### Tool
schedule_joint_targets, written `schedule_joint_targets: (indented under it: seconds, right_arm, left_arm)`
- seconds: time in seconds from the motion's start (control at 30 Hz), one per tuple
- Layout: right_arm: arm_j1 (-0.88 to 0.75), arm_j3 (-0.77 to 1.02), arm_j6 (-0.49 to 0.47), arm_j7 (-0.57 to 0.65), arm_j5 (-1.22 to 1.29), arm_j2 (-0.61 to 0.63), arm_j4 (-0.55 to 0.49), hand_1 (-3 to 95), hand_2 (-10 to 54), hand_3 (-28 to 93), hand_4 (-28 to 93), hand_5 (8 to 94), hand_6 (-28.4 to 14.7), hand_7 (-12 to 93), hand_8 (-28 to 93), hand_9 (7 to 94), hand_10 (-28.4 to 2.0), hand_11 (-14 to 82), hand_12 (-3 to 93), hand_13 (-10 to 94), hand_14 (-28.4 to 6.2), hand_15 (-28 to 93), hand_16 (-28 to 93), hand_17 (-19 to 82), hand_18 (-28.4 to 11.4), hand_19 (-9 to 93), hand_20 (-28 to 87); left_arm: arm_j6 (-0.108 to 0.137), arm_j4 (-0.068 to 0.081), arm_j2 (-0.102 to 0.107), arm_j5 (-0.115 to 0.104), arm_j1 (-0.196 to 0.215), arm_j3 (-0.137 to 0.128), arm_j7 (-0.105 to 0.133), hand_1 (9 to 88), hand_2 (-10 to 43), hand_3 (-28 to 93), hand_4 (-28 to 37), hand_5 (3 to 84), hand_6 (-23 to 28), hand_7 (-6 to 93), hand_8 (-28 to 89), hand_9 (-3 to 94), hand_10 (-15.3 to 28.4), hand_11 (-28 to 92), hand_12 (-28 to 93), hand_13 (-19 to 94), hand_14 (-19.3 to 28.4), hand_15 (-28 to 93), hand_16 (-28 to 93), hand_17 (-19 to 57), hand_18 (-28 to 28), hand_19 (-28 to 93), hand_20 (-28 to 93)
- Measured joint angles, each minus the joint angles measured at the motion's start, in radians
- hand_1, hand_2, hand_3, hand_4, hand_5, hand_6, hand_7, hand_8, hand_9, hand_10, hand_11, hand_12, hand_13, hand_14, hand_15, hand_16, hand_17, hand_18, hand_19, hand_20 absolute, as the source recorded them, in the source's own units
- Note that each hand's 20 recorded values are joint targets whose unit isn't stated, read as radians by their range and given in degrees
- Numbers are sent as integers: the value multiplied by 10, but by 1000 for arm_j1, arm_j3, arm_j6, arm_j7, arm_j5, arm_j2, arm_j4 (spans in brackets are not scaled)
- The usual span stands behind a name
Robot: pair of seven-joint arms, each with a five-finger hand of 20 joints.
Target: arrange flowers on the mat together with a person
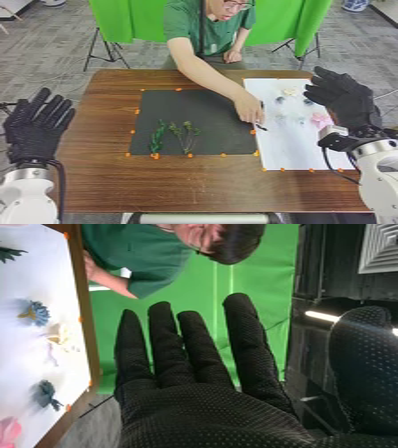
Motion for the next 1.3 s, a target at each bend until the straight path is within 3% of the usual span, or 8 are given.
schedule_joint_targets:
  seconds: [0.3, 0.47, 0.53, 0.67, 0.9, 1.03, 1.3]
  right_arm:
    - [-32, 43, -15, 17, 10, -11, -8, 147, 108, 719, -207, 418, -28, 119, -81, 343, -188, 27, 199, 267, -171, 146, 259, 73, -190, 334, 123]
    - [-75, 103, -23, 13, 28, -15, -18, 146, 110, 721, -206, 397, -28, 115, -81, 339, -189, 26, 200, 268, -170, 148, 260, 72, -190, 335, 123]
    - [-92, 130, -24, 8, 28, -18, -23, 146, 110, 721, -207, 392, -27, 113, -80, 338, -190, 25, 200, 270, -170, 149, 261, 72, -191, 336, 124]
    - [-118, 158, -14, -12, 32, -22, -30, 146, 111, 722, -206, 390, -27, 114, -78, 338, -190, 26, 201, 274, -171, 151, 262, 73, -192, 336, 124]
    - [-152, 182, -7, -15, 43, -28, -38, 146, 112, 722, -207, 389, -26, 116, -80, 338, -193, 25, 202, 274, -172, 154, 261, 74, -192, 339, 124]
    - [-162, 189, -5, -17, 48, -30, -38, 145, 112, 723, -206, 389, -26, 117, -79, 338, -191, 25, 202, 274, -172, 156, 260, 75, -192, 336, 124]
    - [-166, 202, -21, -22, 48, -41, -38, 153, 100, 731, -205, 395, -29, 116, -80, 346, -190, 27, 202, 276, -167, 152, 252, 77, -191, 338, 125]
  left_arm:
    - [4, -1, 2, 7, -1, 10, -7, 292, 117, 711, -283, 420, 82, 159, -103, 381, 166, 258, 109, 282, 160, 377, -75, -36, 165, 379, 107]
    - [3, 4, 37, 67, -12, 22, -31, 292, 116, 712, -283, 419, 82, 158, -103, 380, 166, 257, 108, 282, 160, 377, -77, -37, 166, 380, 107]
    - [3, 8, 50, 77, -23, 26, -36, 292, 116, 712, -283, 418, 82, 158, -103, 379, 166, 257, 108, 281, 160, 377, -77, -37, 166, 380, 106]
    - [3, 12, 62, 79, -44, 30, -46, 293, 115, 712, -283, 418, 81, 159, -103, 380, 166, 256, 109, 281, 161, 377, -77, -37, 166, 379, 106]
    - [4, 2, 57, 96, -32, 20, -48, 293, 115, 711, -283, 418, 81, 159, -103, 379, 165, 255, 109, 279, 161, 375, -77, -37, 166, 379, 106]
    - [4, -7, 50, 95, -16, 5, -41, 293, 115, 711, -283, 418, 81, 159, -102, 379, 165, 256, 110, 279, 160, 374, -76, -37, 166, 380, 106]
    - [4, -7, 44, 86, -13, 0, -34, 293, 114, 712, -283, 417, 81, 158, -102, 379, 166, 253, 109, 279, 161, 377, -73, -38, 166, 380, 106]
